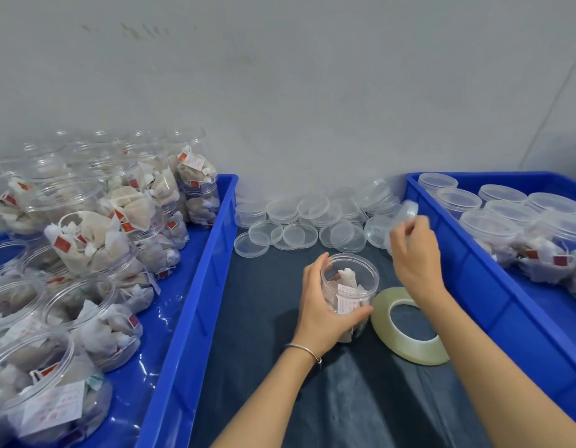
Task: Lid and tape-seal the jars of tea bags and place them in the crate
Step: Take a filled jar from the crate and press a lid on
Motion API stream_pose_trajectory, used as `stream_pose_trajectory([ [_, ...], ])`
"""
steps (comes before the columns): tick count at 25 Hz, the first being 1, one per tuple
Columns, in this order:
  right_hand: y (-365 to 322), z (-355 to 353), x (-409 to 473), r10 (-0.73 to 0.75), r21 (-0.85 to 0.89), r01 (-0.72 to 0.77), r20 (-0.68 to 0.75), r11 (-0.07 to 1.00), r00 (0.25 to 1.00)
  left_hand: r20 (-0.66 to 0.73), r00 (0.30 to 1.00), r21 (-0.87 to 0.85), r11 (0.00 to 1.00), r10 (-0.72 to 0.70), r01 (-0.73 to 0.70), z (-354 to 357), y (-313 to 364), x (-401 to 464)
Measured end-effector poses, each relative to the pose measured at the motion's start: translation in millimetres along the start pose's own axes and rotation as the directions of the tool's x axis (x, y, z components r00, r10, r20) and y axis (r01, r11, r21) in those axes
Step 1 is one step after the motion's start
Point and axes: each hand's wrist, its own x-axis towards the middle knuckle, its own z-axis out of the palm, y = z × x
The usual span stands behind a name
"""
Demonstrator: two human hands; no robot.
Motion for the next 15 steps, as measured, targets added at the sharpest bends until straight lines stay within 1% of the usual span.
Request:
stream_pose_trajectory([
  [1, -10, -5, 3, 0.071, 0.184, -0.074, 0.023, 0.980, 0.997, 0.005, 1.000, 0.012, 1.000, -0.002, 0.002, -1, 0, 1],
  [2, -18, -9, 6, 0.183, 0.427, -0.217, 0.121, 0.877, 0.976, 0.005, 1.000, 0.018, 1.000, -0.005, 0.005, -1, 1, 1],
  [3, -22, -12, 7, 0.296, 0.605, -0.406, 0.278, 0.685, 0.914, 0.005, 1.000, 0.014, 1.000, -0.013, 0.013, -2, 0, 1],
  [4, -23, -13, 6, 0.358, 0.612, -0.560, 0.431, 0.558, 0.828, 0.005, 1.000, 0.002, 1.000, -0.024, 0.024, -3, 0, 1],
  [5, -23, -12, 3, 0.390, 0.482, -0.644, 0.528, 0.594, 0.755, 0.008, 0.999, -0.012, 0.999, -0.037, 0.037, -4, -1, 1],
  [6, -20, -8, -1, 0.409, 0.258, -0.622, 0.562, 0.740, 0.719, 0.016, 0.999, -0.023, 0.998, -0.050, 0.050, -5, -3, 1],
  [7, -18, -4, -5, 0.409, 0.039, -0.516, 0.558, 0.856, 0.722, 0.025, 0.998, -0.031, 0.998, -0.062, 0.063, -6, -4, 1],
  [8, -17, -1, -9, 0.357, -0.083, -0.373, 0.533, 0.924, 0.767, 0.034, 0.997, -0.033, 0.997, -0.073, 0.074, -7, -5, 0],
  [9, -15, 2, -12, 0.240, -0.110, -0.214, 0.515, 0.971, 0.823, 0.039, 0.996, -0.035, 0.996, -0.084, 0.085, -8, -6, 0],
  [10, -17, 5, -15, 0.097, -0.085, -0.062, 0.503, 0.994, 0.859, 0.041, 0.995, -0.038, 0.995, -0.092, 0.093, -8, -7, 0],
  [11, -20, 6, -18, -0.026, -0.085, 0.080, 0.509, 0.993, 0.860, 0.041, 0.994, -0.037, 0.994, -0.101, 0.103, -8, -7, 1],
  [12, -23, 9, -24, -0.118, -0.111, 0.212, 0.547, 0.971, 0.828, 0.043, 0.992, -0.034, 0.993, -0.115, 0.116, -7, -8, 2],
  [13, -26, 13, -32, -0.167, -0.174, 0.329, 0.595, 0.928, 0.786, 0.052, 0.990, -0.031, 0.990, -0.134, 0.135, -7, -8, 4],
  [14, -25, 17, -41, -0.181, -0.263, 0.420, 0.621, 0.869, 0.762, 0.067, 0.987, -0.024, 0.988, -0.149, 0.151, -8, -10, 5],
  [15, -24, 21, -49, -0.186, -0.351, 0.483, 0.622, 0.802, 0.761, 0.080, 0.985, -0.006, 0.988, -0.151, 0.152, -8, -11, 7],
])
